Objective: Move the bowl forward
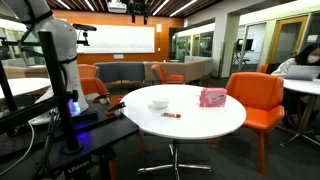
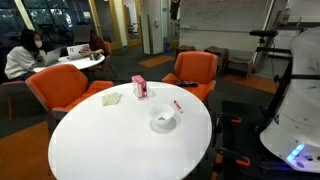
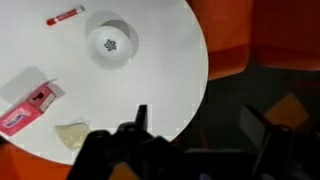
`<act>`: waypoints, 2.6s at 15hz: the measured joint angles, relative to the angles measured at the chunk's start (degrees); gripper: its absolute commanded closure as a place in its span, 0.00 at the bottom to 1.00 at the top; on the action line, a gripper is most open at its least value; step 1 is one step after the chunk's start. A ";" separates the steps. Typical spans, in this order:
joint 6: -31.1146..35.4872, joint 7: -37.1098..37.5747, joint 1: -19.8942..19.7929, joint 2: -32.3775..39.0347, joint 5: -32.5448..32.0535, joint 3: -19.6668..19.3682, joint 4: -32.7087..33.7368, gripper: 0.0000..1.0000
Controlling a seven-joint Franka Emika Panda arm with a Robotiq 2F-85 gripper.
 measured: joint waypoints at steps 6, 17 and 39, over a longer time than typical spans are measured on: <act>0.02 0.00 -0.14 -0.01 0.00 0.09 0.03 0.00; 18.95 -4.83 -8.56 24.91 2.80 -4.76 1.33 0.00; 25.58 -29.01 -27.68 70.29 11.50 9.56 21.07 0.01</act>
